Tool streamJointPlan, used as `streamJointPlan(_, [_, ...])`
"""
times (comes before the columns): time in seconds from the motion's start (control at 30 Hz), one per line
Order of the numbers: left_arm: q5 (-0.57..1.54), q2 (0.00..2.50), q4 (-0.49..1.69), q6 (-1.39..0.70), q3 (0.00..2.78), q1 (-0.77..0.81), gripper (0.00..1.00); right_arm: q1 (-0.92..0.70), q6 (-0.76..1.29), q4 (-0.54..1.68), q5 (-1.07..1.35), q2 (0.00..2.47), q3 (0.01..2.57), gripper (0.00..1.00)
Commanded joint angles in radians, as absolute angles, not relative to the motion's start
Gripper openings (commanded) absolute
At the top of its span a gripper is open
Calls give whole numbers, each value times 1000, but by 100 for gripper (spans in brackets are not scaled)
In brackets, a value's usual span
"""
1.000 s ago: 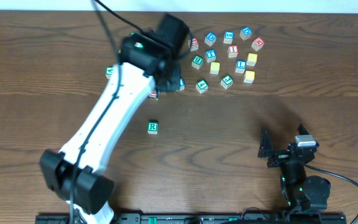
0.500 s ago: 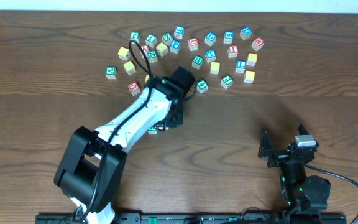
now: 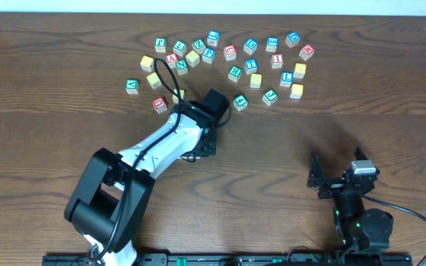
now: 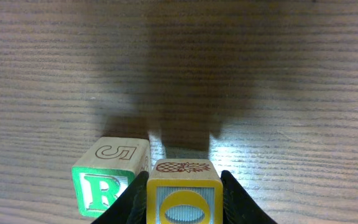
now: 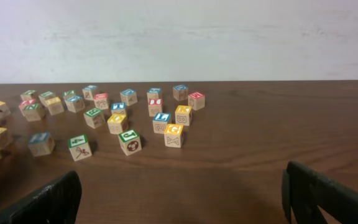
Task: Spell out ROBOT
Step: 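Carry the yellow O block and set it right of the R block, then move the left gripper to the cluster above the green B block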
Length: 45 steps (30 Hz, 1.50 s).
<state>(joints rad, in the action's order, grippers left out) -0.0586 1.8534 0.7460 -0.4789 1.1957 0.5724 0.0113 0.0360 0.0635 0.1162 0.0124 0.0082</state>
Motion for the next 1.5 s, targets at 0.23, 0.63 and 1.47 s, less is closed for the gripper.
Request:
streamJointPlan(0.23, [-88, 1861, 678, -556, 1182, 574, 23, 7, 21, 67, 115, 7, 6, 99])
streamJointPlan(0.63, [-88, 1910, 675, -585, 1180, 574, 24, 7, 21, 67, 115, 7, 6, 99])
streamJointPlan(1.47, [-87, 1849, 667, -407, 1354, 573, 46, 7, 21, 67, 115, 7, 6, 99])
